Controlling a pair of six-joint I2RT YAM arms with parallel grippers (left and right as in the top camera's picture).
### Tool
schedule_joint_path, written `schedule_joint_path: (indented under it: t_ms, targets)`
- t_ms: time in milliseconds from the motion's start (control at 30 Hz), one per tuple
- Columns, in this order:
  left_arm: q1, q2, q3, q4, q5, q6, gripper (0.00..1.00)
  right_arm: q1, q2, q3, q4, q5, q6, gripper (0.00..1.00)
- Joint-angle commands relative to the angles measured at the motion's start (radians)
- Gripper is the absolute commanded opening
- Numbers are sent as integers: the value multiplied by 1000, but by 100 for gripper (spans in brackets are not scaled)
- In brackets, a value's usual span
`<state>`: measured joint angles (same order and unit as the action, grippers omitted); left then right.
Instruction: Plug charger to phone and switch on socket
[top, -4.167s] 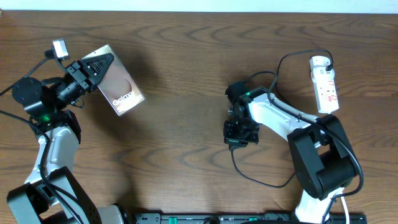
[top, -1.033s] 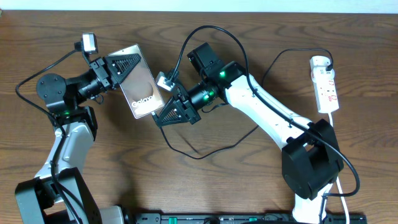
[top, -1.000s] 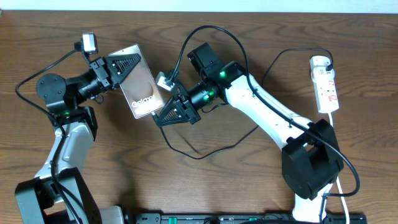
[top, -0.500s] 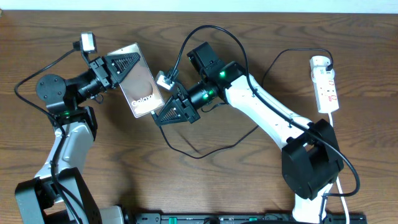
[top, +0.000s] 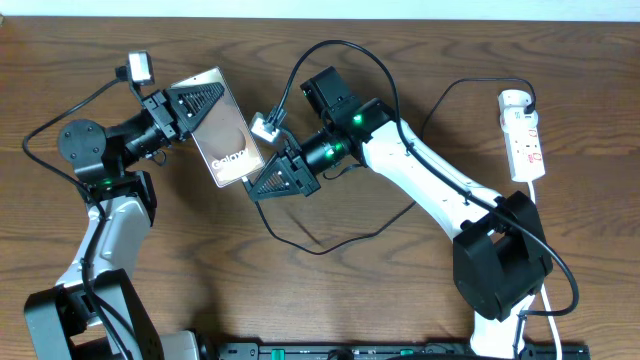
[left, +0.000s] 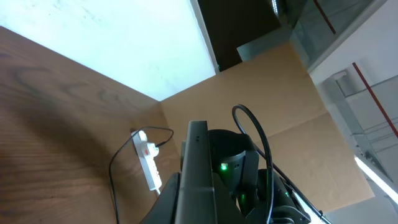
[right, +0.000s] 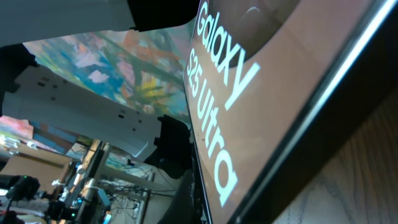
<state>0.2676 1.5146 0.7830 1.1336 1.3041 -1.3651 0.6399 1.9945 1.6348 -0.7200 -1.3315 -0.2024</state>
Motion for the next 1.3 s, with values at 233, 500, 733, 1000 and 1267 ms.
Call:
schedule_joint_path:
  t_ms: [233, 500, 733, 1000, 1267]
  targets:
    - [-9, -11, 6, 14, 13, -25, 7, -6, 2, 4, 33, -29, 57, 1]
    - [-9, -11, 6, 69, 41, -25, 7, -6, 2, 4, 33, -29, 61, 1]
    - [-9, -11, 6, 88, 65, -24, 7, -16, 2, 4, 40, -29, 75, 1]
    - [-10, -11, 6, 88, 69, -24, 7, -24, 2, 4, 64, -41, 101, 1]
    - [-10, -11, 6, 101, 69, -23, 7, -24, 2, 4, 105, -40, 154, 1]
